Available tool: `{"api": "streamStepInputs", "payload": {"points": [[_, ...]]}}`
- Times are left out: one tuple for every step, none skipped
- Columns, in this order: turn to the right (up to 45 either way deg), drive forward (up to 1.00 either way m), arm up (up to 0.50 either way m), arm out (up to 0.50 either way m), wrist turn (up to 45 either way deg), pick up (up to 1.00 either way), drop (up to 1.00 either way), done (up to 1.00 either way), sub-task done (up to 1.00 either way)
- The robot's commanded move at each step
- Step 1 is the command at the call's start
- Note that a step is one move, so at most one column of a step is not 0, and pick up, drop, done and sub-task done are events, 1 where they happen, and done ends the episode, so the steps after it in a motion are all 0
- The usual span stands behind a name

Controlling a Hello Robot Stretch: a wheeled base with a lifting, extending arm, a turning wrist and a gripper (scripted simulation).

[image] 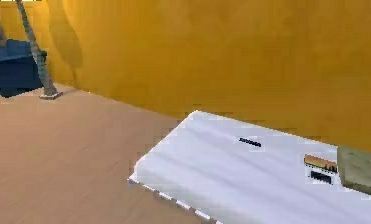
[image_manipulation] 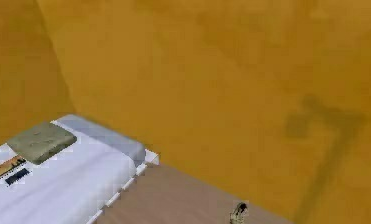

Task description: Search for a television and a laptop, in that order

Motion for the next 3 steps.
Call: {"api": "streamStepInputs", "payload": {"points": [[-45.0,0.00,0.00,0.00,0.0,0.00,0.00,0.00,0.00],[-9.0,0.00,0.00,0.00,0.0,0.00,0.00,0.00,0.00],[0.0,1.00,0.00,0.00,0.0,0.00,0.00,0.00,0.00]]}}
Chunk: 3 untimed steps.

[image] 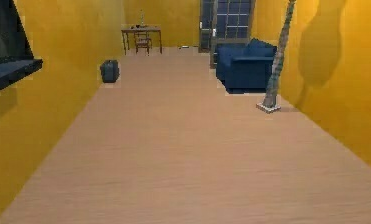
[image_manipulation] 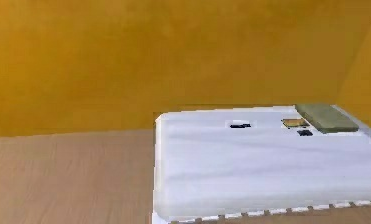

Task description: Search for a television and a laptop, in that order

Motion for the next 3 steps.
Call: {"api": "streamStepInputs", "payload": {"points": [[0.0,1.00,0.00,0.00,0.0,0.00,0.00,0.00,0.00],[0.0,1.00,0.00,0.00,0.0,0.00,0.00,0.00,0.00],[0.0,1.00,0.00,0.00,0.0,0.00,0.00,0.00,0.00]]}}
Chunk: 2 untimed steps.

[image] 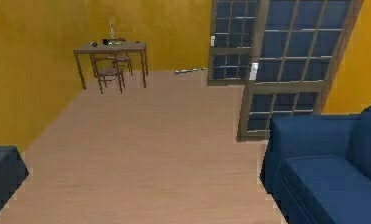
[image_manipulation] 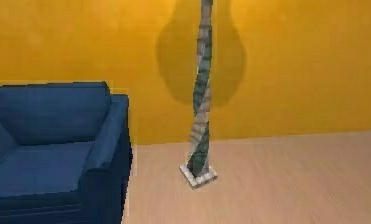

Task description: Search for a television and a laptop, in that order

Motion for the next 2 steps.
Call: {"api": "streamStepInputs", "payload": {"points": [[0.0,1.00,0.00,0.00,0.0,0.00,0.00,0.00,0.00],[0.0,1.00,0.00,0.00,0.0,0.00,0.00,0.00,0.00]]}}
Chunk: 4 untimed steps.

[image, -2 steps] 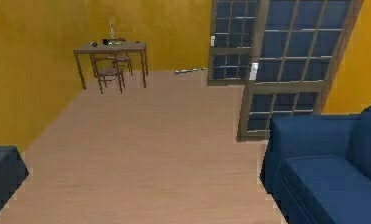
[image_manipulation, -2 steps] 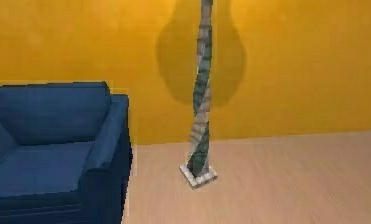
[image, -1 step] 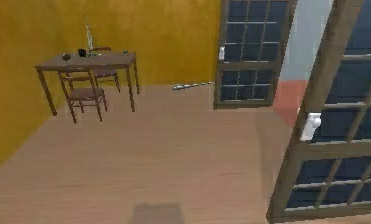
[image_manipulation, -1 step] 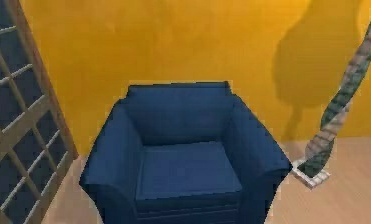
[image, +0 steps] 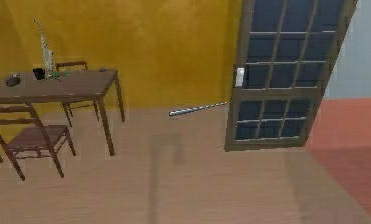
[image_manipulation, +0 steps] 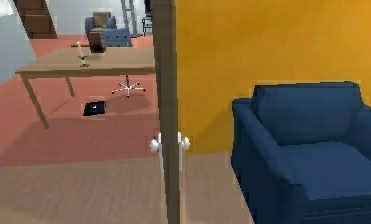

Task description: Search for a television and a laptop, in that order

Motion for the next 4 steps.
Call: {"api": "streamStepInputs", "payload": {"points": [[9.0,0.00,0.00,0.00,0.0,0.00,0.00,0.00,0.00],[0.0,0.30,0.00,0.00,0.0,0.00,0.00,0.00,0.00],[30.0,0.00,0.00,0.00,0.0,0.00,0.00,0.00,0.00],[0.0,0.45,0.00,0.00,0.0,0.00,0.00,0.00,0.00]]}}
